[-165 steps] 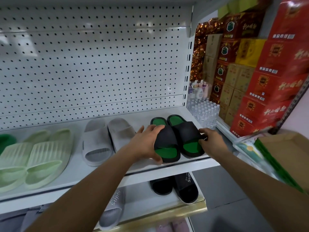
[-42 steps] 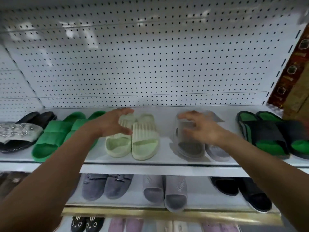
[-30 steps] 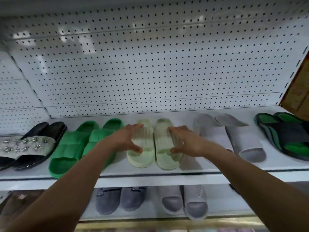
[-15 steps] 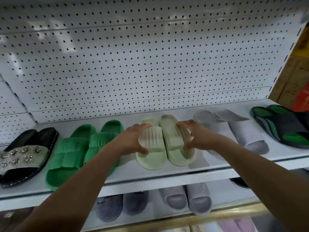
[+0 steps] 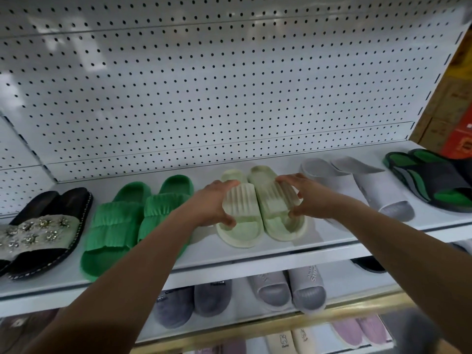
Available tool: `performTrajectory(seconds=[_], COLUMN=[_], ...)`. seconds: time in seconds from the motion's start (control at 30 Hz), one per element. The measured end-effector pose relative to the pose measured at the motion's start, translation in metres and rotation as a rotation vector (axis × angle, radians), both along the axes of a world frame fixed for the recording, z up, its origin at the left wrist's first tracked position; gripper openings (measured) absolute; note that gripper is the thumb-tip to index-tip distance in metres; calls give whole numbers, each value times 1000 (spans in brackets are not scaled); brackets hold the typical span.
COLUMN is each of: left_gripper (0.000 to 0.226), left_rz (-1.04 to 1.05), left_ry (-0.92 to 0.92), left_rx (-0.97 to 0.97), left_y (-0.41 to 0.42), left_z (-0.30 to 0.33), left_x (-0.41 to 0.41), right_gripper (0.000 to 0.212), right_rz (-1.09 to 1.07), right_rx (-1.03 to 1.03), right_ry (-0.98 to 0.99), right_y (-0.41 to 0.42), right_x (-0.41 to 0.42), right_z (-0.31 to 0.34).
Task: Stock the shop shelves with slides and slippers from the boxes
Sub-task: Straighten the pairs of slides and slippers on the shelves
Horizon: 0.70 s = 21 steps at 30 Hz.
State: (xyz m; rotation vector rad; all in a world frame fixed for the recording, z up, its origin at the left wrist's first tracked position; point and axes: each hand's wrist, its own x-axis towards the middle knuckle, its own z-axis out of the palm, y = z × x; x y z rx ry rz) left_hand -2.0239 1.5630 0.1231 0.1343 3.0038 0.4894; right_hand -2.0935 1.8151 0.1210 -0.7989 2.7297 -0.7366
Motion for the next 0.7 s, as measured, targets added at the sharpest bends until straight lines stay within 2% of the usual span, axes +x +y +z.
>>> performTrajectory(seconds=[0.2,0.37,0.5,0.6,0.63,0.7], left_gripper=[102,104,103,100,98,92], left_rz=[36,79,150,178,176,159], left_ry=[-20,-17,11,38,50,93], left_rx=[36,84,183,239,254,278], left_y=[6,13,21,25,26,25], left_z=[-1,-2,-5,-6,-5,-3], left_x=[5,14,25,36,40,49], right_gripper=[94,103,89,92,93,80], right_rz=[9,-26,-8,-38,-70,-121], right_rx=[53,37,39,96,77,-5], right_ry=[30,-29,-28,-9,-8,10], right_y=[-2,-5,-5,-7,-8,-11], right_x=[1,1,5,8,10,15], right_z=[0,-7,-6,-9,-10,-9])
